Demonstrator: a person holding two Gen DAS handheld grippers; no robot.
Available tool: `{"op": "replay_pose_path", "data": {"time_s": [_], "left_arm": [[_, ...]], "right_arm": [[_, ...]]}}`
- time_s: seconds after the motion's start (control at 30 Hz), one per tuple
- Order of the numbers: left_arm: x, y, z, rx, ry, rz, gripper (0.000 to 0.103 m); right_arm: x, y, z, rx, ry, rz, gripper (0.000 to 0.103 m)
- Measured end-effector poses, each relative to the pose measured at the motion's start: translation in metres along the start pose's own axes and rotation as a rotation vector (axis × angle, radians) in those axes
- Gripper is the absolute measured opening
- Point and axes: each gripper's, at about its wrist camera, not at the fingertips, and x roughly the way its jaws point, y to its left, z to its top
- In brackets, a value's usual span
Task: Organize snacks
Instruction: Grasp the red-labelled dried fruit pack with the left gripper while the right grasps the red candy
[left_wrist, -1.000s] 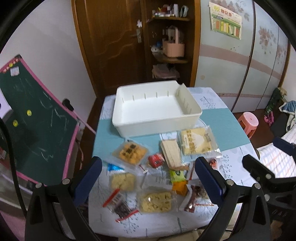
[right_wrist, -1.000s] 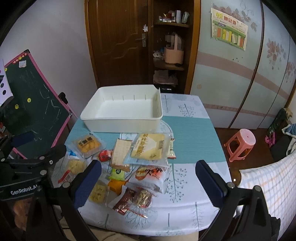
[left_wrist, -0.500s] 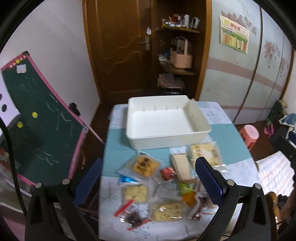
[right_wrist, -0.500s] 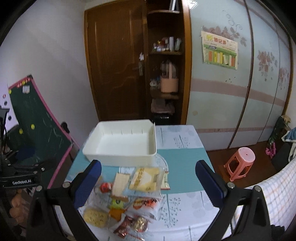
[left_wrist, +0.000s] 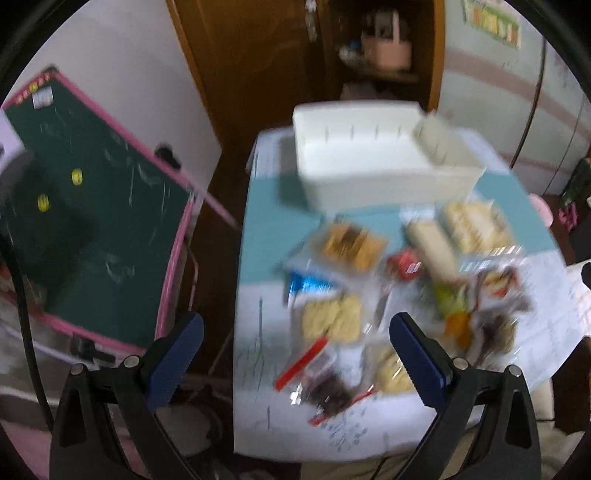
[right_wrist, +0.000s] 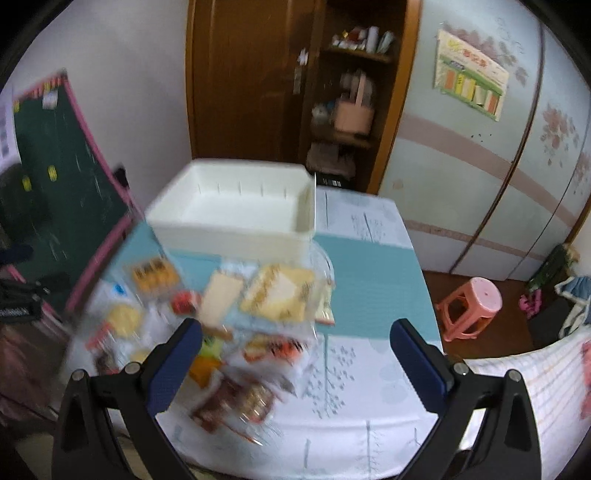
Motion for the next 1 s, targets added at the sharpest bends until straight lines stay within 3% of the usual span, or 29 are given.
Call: {"op": "replay_pose_path", "data": {"time_s": [0.17, 0.23, 0.43, 0.77, 0.93, 1.0], "left_arm": [[0.051, 0.007, -0.035, -0.051, 0.142, -0.017, 0.100], [0.068, 0.009, -0.048, -0.071, 0.185, -0.031, 0.100], [0.110, 0.017, -0.078, -0.165, 0.298, -0.081, 0.100], [0.143, 0.039, -0.109, -0.370, 0.417, -0.233, 0.100], [0.147, 0.033, -0.113, -0.361, 0.434, -0.213, 0.100], [0.146, 0.027, -0.112, -0.356, 0.445, -0.226, 0.100]], "right_arm": [[0.044, 0.008, -0.032, -0.041, 0.160, 0.011, 0.099], [0.067, 0.011, -0.047, -0.043, 0.248, 0.040, 0.085], [0.119, 0.014, -0.082, 0.008, 0.472, 0.137, 0.074], [0.136, 0.020, -0.094, 0.089, 0.511, 0.231, 0.074], [0.140, 0.024, -0.092, 0.088, 0.507, 0.289, 0.048], [0.141, 0.030, -0.091, 0.077, 0.509, 0.299, 0.043]]}}
